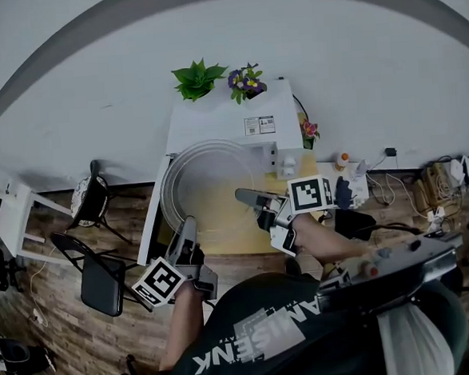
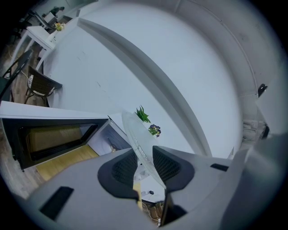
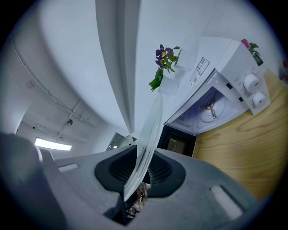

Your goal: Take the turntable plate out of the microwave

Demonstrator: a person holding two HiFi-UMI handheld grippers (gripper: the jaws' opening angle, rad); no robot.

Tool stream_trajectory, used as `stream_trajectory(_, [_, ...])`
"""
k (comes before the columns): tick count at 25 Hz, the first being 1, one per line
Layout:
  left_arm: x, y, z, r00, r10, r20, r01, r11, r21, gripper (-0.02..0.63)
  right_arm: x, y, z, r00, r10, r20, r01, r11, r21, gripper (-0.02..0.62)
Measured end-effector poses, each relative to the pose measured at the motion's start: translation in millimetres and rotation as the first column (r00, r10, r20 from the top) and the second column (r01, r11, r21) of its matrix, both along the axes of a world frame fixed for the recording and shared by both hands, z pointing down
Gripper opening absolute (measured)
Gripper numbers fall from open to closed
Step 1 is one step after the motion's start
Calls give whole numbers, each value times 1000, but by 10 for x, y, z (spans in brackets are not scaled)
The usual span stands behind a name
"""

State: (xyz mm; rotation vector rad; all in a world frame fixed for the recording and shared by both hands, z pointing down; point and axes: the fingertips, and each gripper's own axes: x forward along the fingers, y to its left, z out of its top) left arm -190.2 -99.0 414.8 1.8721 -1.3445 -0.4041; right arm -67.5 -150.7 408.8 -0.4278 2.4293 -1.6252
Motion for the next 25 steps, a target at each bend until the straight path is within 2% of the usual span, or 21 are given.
stream_trajectory(2, [-5, 23, 9, 1000, -6, 17, 6, 1000, -4, 109, 7, 11, 7, 1000, -4, -8, 4, 1000, 4, 67])
stream_trajectory(4, [-36, 52, 7, 997, -16, 69, 17, 1000, -10, 109, 15, 24, 0, 1000, -10, -8, 10, 1000, 8, 67])
stream_trajectory(10, [31, 68, -1, 1000, -18, 11, 18, 1000, 0, 110, 11, 30, 2, 1000, -29, -11, 29, 1000, 10, 69])
stream_trajectory(17, [49, 95, 7, 1000, -27, -12, 27, 1000, 0, 110, -6, 33, 14, 999, -45, -18, 45, 999, 11, 71])
stream_trajectory(20, [-38, 140, -3, 994, -44, 96, 46, 999, -16, 110, -5, 55, 9, 999, -49, -20, 49, 999, 19, 72])
stream_trajectory(21, [-42, 145, -2, 993, -47, 106, 49, 999, -16, 110, -1, 56, 10, 999, -50, -20, 50, 999, 20, 72])
stream_trajectory(23, [-1, 137, 7, 996, -46, 75, 47, 999, -11, 110, 13, 47, 17, 999, -49, -22, 50, 999, 19, 72])
stream_trajectory(25, [69, 121, 18, 999, -42, 12, 42, 999, -1, 110, 32, 35, 29, 999, -47, -24, 47, 999, 16, 74])
